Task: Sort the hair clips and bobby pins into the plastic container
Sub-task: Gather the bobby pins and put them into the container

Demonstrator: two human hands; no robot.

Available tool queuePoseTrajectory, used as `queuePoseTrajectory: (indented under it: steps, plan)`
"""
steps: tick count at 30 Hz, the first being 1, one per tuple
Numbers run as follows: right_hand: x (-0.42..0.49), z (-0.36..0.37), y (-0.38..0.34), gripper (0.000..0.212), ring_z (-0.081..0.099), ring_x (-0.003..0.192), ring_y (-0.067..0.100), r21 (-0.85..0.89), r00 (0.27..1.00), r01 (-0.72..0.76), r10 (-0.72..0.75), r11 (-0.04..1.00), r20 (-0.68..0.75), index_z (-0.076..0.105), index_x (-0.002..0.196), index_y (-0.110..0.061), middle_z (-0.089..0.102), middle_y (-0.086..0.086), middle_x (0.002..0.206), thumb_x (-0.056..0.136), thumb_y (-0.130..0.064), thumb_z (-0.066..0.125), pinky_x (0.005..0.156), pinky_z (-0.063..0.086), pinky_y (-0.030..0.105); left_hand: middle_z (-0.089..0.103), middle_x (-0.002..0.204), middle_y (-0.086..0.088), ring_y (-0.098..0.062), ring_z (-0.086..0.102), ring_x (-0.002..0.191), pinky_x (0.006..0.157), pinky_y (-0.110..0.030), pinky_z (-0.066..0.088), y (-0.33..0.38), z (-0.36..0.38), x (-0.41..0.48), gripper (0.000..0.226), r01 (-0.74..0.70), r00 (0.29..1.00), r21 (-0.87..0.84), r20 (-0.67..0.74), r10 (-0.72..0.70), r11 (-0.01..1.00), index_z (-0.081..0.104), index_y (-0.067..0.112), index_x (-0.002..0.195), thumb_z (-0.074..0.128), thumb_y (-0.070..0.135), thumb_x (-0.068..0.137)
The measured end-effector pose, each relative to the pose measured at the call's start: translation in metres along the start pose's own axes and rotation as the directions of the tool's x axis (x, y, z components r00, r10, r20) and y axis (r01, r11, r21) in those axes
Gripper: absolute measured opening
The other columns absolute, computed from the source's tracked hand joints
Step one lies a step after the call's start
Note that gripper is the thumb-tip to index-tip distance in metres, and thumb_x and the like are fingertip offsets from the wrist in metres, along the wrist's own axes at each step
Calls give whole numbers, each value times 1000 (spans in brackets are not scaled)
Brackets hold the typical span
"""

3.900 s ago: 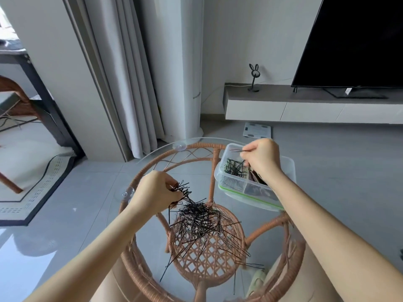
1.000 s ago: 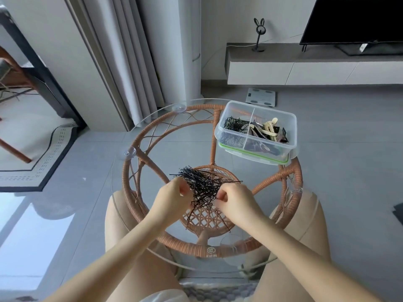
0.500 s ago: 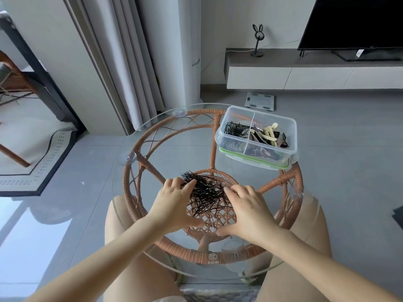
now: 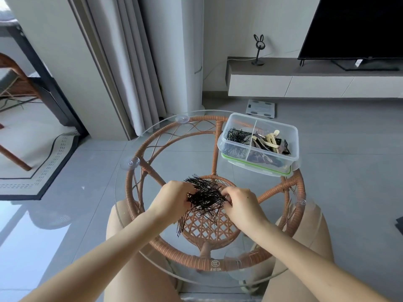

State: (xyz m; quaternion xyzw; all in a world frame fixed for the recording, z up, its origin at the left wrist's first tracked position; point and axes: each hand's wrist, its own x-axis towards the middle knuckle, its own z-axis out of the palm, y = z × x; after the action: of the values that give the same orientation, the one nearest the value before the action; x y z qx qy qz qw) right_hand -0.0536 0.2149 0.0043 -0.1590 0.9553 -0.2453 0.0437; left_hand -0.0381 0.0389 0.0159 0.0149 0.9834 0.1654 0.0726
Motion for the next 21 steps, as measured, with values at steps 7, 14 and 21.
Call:
queuePoseTrajectory:
  steps: [7,14,21]
  plan:
    - [5,-26,5,20,63,80,15,171,989,-105,122,980,-89,70,100,-7,72,7,90,80,-7,65,81,52,24,75,87,-4,-17,70,79,72,-22,54,-1,-39,9,30,79,996,-111,-21,-82,991,70,14,108,71,17,78]
    - [12,-58,5,16,58,70,-3,287,983,-61,107,956,-147,72,92,-11,66,-6,78,77,-7,68,61,44,4,76,78,-3,-24,73,70,71,-38,60,-2,-67,12,28,125,989,-262,-48,-143,957,73,18,99,75,18,71]
    - [55,-85,5,14,60,63,14,416,945,-114,227,902,-234,72,87,-6,69,5,77,74,-4,68,70,54,31,75,80,-1,-16,71,71,71,-27,58,7,-85,22,28,108,987,-319,-83,-141,942,72,18,102,74,18,73]
